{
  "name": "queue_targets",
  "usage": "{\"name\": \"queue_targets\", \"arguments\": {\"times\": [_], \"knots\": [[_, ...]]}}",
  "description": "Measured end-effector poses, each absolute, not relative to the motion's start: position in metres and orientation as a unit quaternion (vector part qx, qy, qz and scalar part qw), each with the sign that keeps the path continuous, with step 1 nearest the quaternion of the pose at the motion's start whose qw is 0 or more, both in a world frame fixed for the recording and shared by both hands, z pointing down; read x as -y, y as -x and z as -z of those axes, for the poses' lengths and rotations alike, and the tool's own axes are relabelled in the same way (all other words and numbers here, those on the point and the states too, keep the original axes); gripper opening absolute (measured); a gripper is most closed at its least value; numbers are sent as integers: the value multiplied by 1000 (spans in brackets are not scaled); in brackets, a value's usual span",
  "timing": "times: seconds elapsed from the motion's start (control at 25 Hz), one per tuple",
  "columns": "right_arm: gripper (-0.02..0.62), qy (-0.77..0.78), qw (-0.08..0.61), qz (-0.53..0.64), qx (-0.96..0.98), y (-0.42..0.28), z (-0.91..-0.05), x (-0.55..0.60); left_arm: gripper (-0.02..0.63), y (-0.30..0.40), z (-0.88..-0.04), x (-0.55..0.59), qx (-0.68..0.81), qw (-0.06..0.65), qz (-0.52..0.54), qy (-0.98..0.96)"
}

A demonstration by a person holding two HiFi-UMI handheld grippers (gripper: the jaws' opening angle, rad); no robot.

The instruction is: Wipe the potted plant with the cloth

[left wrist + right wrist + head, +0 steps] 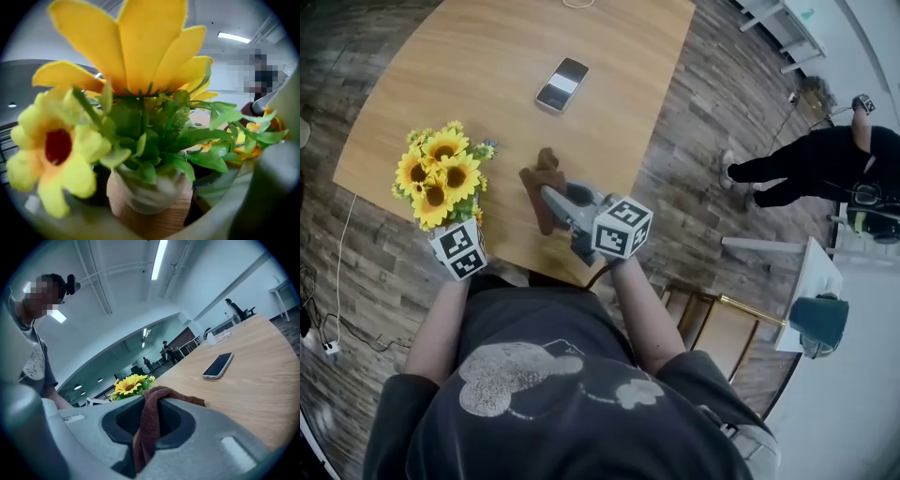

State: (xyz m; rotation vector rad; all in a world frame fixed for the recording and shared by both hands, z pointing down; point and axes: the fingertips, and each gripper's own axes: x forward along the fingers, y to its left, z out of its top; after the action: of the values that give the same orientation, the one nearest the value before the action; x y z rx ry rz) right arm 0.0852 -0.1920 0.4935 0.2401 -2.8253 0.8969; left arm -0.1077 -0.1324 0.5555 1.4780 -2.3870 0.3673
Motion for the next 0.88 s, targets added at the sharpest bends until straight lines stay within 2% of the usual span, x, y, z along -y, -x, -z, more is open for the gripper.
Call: {"name": "queue_targets", "arguments": {"times": [0.48, 0.88], "knots": [[46, -70, 82, -308, 945, -71, -494, 185, 534, 110, -552, 128, 806, 145, -128, -560], [46, -116, 60, -283, 950, -38, -474, 203, 532, 115, -553, 121, 707, 128, -159, -678]]}}
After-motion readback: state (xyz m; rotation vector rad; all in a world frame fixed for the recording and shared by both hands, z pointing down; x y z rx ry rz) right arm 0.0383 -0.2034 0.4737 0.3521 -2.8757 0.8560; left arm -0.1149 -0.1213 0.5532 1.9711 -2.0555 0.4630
